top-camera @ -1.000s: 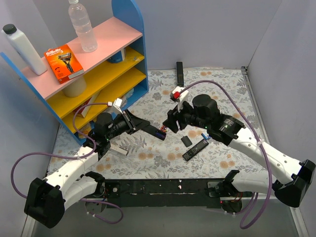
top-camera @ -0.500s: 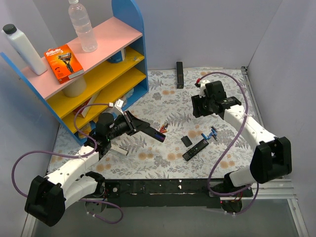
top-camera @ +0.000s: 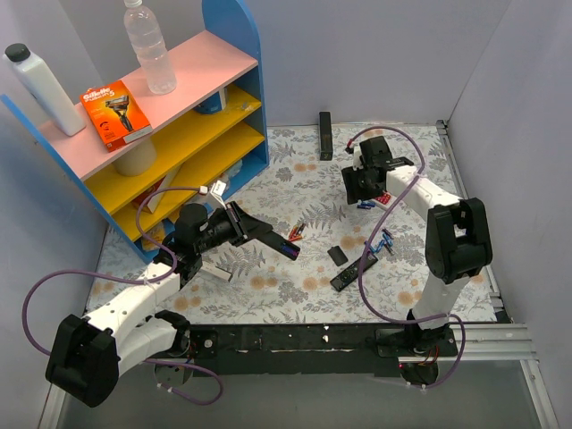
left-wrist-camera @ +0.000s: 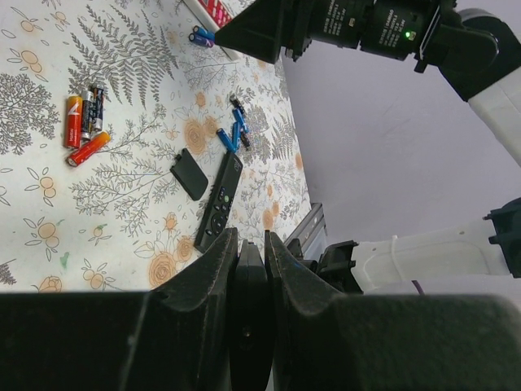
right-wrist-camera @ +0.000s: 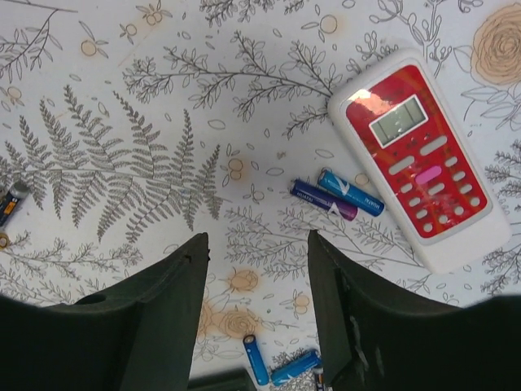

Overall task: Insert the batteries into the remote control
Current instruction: Pick up the battery from the center of the board.

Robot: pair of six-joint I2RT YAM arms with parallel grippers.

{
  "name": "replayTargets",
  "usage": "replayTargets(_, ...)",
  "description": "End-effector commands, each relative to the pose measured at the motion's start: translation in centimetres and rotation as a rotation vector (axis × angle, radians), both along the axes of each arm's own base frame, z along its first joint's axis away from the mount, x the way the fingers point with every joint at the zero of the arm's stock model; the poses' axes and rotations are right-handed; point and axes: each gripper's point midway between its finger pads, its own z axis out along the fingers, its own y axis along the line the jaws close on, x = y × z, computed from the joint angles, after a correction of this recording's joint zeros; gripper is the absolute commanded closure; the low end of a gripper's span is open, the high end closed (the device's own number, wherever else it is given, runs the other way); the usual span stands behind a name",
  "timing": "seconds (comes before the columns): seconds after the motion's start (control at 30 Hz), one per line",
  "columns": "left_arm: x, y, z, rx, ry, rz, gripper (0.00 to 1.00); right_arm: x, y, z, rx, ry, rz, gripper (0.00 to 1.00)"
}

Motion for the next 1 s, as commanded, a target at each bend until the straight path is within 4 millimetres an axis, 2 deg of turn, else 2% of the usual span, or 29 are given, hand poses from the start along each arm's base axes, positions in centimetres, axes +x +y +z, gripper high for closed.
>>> replayTargets(0.0,-0.2,-0.2,0.6,-0.003,-0.034,-0.021,1.0,2.9,0.7,0.8,0.023,-0.051,0.009,0.41)
replayTargets(0.3,-0.2,-0.2,0.6,0.007,-0.038,-0.027,1.0,4.3,0.9,-2.3,0.029,0.017,0.011,0.43)
replayTargets(0.53,-0.2,-0.3,0.6,0.01,-0.038,-0.029,1.0,4.3,1.6,-3.3,0.055,0.041,0.056,0.44)
replayTargets(0.7,-0.2,-0.3,0.7,0.007,-0.04,-0.032,1.0,3.4,1.7,-4.6,0.061,0.084,0.073,0.45)
replayTargets(0.97,-0.3,-0.3,0.8,0.006,-0.04,-0.036,1.0,1.5,1.3,-5.3,0.059,0.126,0.074,0.45)
